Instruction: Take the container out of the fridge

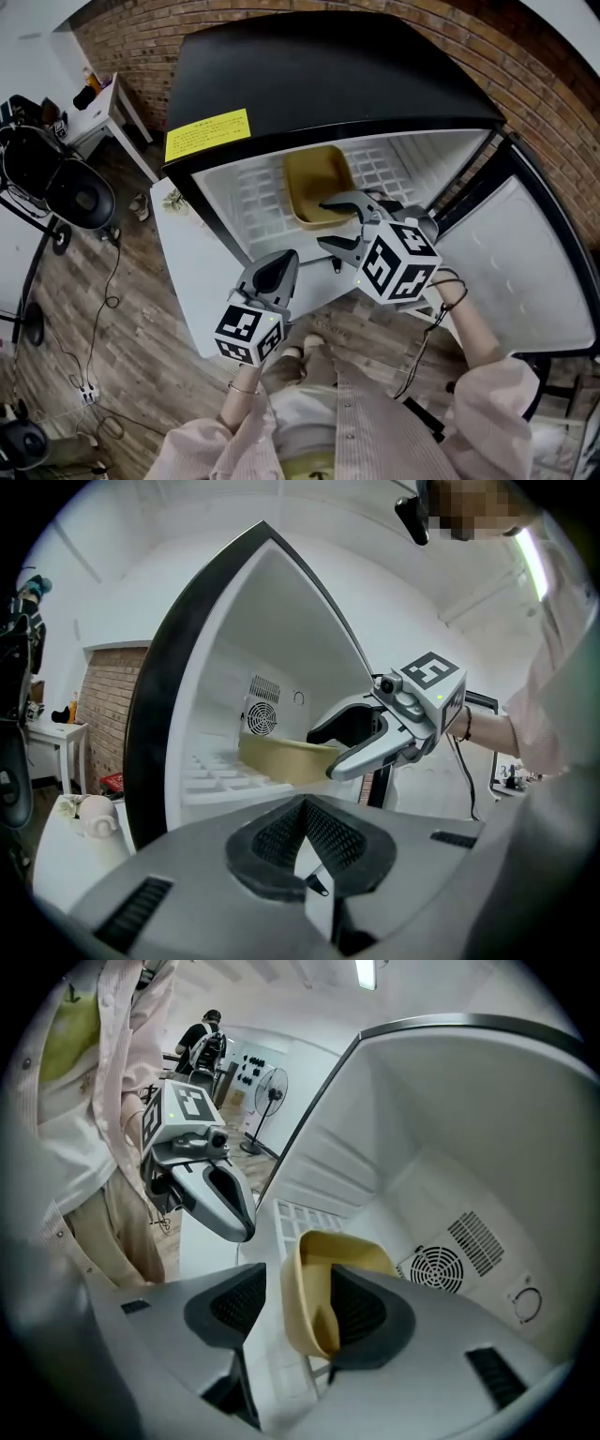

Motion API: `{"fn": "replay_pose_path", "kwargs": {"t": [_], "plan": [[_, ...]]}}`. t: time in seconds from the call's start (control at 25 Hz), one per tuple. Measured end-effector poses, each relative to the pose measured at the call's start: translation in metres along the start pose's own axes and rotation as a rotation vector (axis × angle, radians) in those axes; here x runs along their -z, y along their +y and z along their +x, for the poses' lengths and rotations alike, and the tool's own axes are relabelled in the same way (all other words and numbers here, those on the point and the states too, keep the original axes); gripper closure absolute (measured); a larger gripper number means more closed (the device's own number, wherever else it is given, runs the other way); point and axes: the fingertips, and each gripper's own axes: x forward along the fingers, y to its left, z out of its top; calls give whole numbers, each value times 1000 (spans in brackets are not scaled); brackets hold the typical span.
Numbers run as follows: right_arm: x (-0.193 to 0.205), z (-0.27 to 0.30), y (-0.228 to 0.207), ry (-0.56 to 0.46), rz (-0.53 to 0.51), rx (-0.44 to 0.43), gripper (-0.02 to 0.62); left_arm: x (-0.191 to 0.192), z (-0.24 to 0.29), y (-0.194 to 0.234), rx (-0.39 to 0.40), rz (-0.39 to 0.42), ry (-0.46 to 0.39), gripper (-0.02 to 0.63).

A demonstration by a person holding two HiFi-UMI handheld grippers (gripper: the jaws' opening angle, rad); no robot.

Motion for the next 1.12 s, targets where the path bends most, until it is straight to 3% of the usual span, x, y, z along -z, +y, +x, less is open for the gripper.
{"fn": "replay_pose_path", "kwargs": {"t": [0.2,0.44,1.12], "plan": [[2,6,8,54,-13,-34,403,-1,-2,1,22,1,3,615],[3,9,6,101,-64,-35,534,-4,-7,4,26,1,-7,615],[-3,0,12,92,-28,-20,568,-6,-18,3,45,6,-17,615]]}}
